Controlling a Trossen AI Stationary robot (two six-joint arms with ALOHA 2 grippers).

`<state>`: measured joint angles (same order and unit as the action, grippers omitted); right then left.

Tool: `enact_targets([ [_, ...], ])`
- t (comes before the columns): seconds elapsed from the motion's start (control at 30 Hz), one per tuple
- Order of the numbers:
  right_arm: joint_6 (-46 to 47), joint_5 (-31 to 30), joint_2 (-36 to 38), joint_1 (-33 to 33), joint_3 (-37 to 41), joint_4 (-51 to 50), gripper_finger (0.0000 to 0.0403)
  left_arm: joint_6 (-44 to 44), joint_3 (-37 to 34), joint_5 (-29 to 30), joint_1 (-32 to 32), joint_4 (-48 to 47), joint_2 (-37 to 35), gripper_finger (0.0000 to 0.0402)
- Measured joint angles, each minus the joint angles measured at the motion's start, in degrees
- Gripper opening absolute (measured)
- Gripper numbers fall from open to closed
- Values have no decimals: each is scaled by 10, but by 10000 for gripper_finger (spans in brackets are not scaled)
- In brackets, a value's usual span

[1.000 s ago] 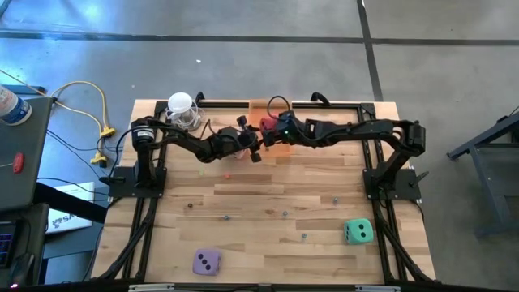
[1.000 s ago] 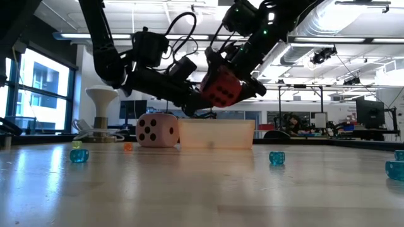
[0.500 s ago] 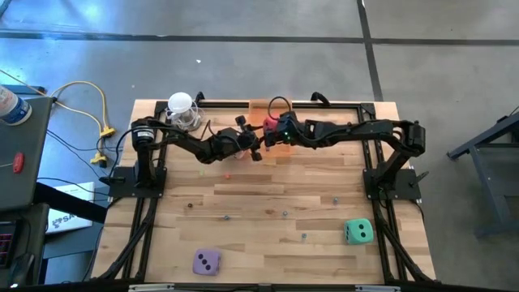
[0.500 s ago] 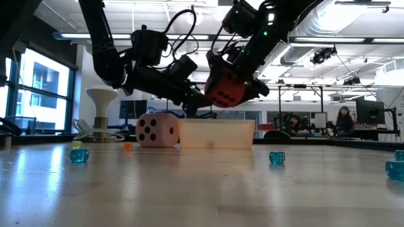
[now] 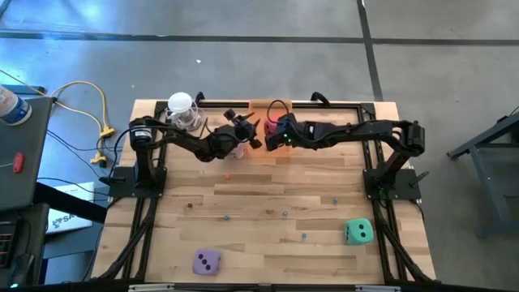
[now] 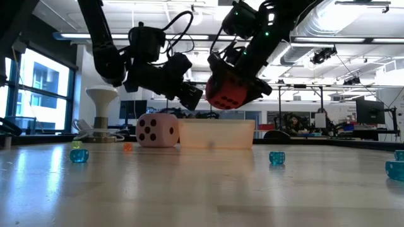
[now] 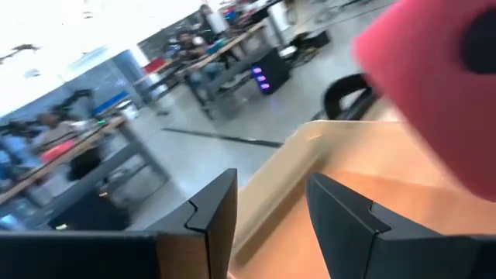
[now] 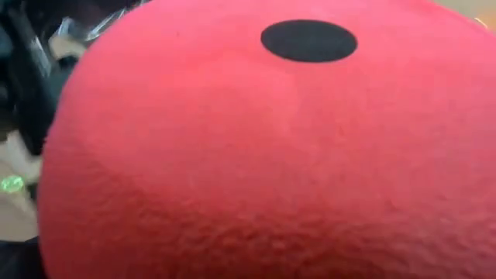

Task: Pick & Place Dice
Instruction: Put the red die into the orange bin

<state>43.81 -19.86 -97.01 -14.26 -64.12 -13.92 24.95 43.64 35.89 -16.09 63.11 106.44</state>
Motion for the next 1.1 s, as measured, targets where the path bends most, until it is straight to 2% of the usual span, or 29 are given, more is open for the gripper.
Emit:
enact_targets([
  [0.1, -6, 1, 0, 0, 0, -8, 400, 11, -1, 48, 10, 0, -7, 148],
  [0.23, -18, 13, 0, 0, 0, -5, 400, 39, -6, 79, 24, 0, -23, 148],
  [0.47, -119, 113, 3, 9, 0, 29, 400, 89, -36, 53, 57, 2, -74, 148],
  [0.63, -178, 74, 3, 15, 0, 19, 400, 62, -45, 45, 46, 23, -124, 148],
  [0.8, -192, 4, 2, 12, 0, 33, 400, 17, -45, -37, 23, -4, -141, 148],
  [1.1, -238, 6, 2, 6, 0, 54, 400, -104, -45, -193, -33, -46, -123, 148],
])
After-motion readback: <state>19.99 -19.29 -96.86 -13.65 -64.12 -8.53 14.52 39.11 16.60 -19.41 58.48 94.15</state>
